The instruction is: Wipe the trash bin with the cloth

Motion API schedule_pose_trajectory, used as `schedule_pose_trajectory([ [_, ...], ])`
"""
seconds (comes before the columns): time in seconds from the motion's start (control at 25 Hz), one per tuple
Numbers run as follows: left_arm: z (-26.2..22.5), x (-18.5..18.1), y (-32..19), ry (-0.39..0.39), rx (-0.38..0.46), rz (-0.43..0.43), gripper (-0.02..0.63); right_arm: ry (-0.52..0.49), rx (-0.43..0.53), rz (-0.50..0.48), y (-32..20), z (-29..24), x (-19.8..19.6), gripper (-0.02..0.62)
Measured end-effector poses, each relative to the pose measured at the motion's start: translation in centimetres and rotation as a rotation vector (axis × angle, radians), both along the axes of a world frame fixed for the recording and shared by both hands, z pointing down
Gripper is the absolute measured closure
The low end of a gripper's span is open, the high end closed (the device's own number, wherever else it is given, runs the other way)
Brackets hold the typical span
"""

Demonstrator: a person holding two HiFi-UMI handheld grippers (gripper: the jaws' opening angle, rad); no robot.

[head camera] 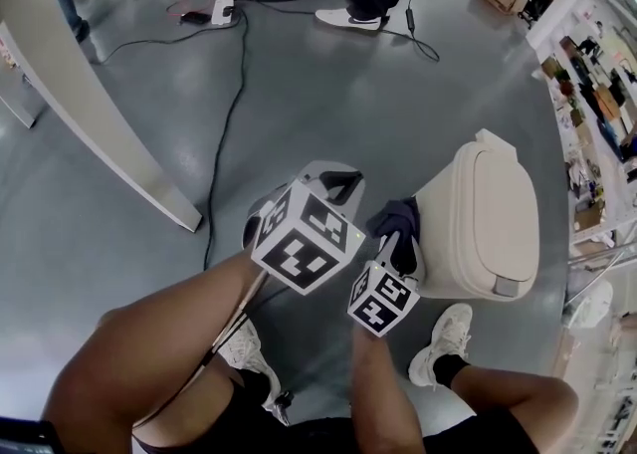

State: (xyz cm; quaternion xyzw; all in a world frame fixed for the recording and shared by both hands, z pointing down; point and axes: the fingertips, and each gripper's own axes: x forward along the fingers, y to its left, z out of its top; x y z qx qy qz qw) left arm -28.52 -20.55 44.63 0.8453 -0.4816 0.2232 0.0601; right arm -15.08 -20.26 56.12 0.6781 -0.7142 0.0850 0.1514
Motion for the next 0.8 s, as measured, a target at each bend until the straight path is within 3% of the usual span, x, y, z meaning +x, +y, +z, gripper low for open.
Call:
schedule_pose_trajectory([
  [0.4,-1.3,-0.7,-0.3,0.066,0.015,0.014,0.606,0.085,-0.089,0.01,0.5,5.5,-0.1,0.543],
  [0.6,-0.3,-1.2,-0.1,0.041,-0.004,0.022,0.606,0.085,-0.148,0.012,0.9,8.3,-0.1,0.543],
  [0.8,-0.3,-1.4,-0.4,0.039,0.001,0.017,0.606,0.095,-0.132,0.015,0.8,8.6,-0.4,0.543],
])
